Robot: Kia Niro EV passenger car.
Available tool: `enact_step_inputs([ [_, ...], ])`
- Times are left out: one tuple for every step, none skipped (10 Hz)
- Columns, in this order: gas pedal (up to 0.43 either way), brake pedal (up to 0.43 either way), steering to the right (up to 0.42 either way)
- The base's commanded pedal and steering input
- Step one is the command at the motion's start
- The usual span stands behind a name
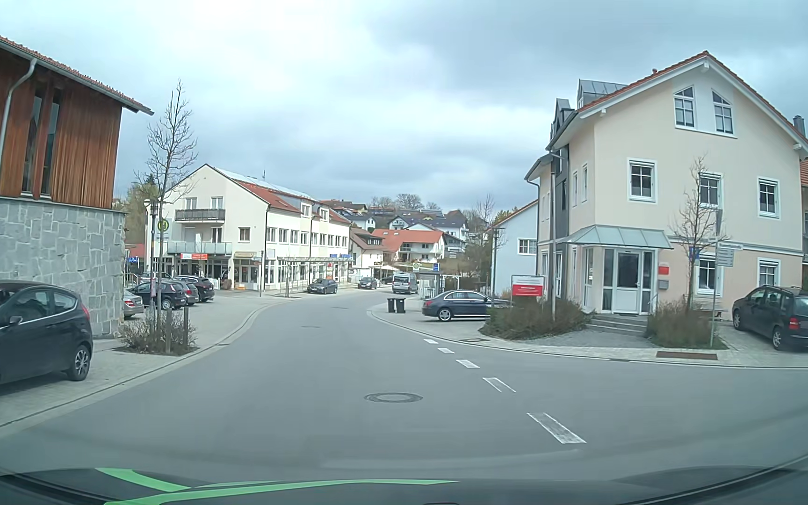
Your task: Follow the waypoints while adhering to traffic rules and regulations
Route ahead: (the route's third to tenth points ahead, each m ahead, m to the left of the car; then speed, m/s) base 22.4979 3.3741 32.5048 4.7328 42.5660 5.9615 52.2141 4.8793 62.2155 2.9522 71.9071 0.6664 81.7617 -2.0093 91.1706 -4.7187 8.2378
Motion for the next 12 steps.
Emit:
enact_step_inputs([
  [0.118,0.0,-0.056],
  [0.13,0.0,-0.053],
  [0.13,0.0,-0.048],
  [0.13,0.0,-0.044],
  [0.13,0.0,-0.041],
  [0.13,0.0,-0.04],
  [0.13,0.0,-0.04],
  [0.13,0.0,-0.039],
  [0.13,0.0,-0.038],
  [0.13,0.0,-0.036],
  [0.13,0.0,-0.036],
  [0.13,0.0,-0.036],
])
